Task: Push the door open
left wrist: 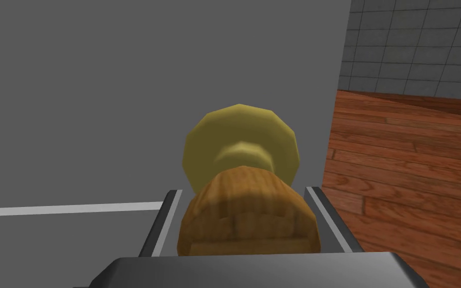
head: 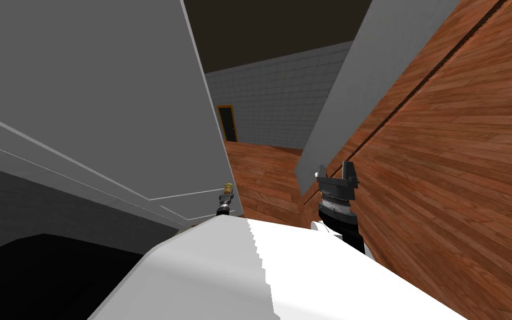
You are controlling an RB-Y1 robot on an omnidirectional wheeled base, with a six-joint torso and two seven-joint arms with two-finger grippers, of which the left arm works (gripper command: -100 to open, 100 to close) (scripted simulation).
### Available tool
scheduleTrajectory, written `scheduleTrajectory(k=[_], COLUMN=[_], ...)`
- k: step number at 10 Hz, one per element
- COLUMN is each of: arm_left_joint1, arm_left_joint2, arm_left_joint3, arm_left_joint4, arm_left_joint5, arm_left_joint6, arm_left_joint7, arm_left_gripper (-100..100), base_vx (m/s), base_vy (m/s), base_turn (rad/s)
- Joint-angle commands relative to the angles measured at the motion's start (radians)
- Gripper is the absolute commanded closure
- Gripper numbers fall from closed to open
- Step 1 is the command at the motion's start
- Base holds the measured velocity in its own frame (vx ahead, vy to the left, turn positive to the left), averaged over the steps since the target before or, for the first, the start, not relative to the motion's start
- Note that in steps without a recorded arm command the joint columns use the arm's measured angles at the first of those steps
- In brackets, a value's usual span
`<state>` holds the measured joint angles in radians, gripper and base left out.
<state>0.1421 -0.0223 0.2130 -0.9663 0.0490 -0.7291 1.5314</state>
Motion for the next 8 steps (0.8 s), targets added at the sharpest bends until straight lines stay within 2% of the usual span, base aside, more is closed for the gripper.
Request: scheduleTrajectory(k=[1, 3, 4, 5, 8], arm_left_joint1=[-0.003, 0.002, 0.003, 0.004, 0.008], arm_left_joint2=[-0.005, -0.009, 0.004, 0.007, 0.026], arm_left_joint3=[0.019, 0.017, 0.034, 0.037, 0.070], arm_left_joint4=[-0.005, -0.008, -0.010, -0.010, -0.013], arm_left_joint5=[0.012, 0.011, 0.038, 0.045, 0.105], arm_left_joint6=[-0.004, 0.002, -0.003, -0.004, -0.013], arm_left_joint7=[-0.004, -0.006, -0.022, -0.027, -0.064], arm_left_gripper=[100, 100, 100, 100, 100], base_vx=[0.199, 0.118, 0.135, 0.182, 0.189], base_vy=[-0.052, -0.034, 0.007, -0.002, 0.029], base_turn=[0.059, 0.035, -0.070, -0.049, -0.081])
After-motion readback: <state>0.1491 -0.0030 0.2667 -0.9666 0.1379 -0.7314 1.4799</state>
